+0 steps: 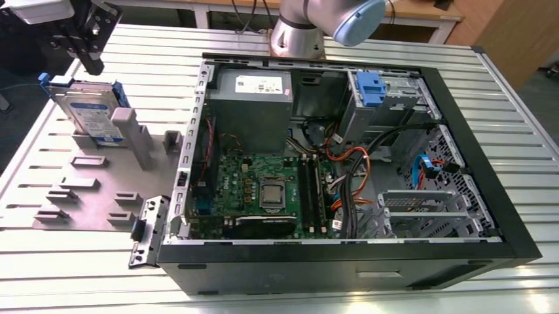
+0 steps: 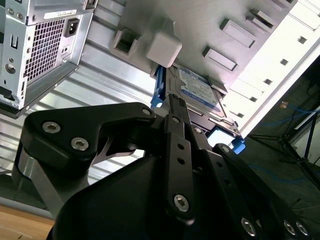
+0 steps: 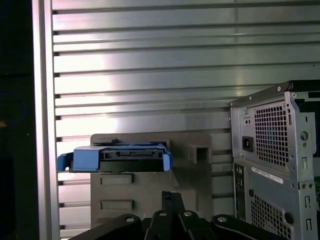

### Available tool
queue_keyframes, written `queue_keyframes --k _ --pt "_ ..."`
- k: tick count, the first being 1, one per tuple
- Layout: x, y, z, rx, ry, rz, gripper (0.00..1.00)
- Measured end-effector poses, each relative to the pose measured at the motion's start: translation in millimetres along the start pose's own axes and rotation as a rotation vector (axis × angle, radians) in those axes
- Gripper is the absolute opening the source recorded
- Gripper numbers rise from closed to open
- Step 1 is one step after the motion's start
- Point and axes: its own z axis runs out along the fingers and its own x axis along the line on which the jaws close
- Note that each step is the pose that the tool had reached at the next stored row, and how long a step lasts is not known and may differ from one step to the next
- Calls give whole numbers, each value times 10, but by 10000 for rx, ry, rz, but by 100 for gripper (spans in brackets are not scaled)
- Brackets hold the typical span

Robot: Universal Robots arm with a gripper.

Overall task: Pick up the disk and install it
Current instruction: 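Reach for the disk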

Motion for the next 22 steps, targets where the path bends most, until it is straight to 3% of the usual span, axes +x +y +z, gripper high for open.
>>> queue_keyframes --k 6,15,22 --pt "1 -1 25 -8 -1 1 11" --pt "23 -4 120 -27 2 2 11" --pt "102 63 151 -28 2 1 11"
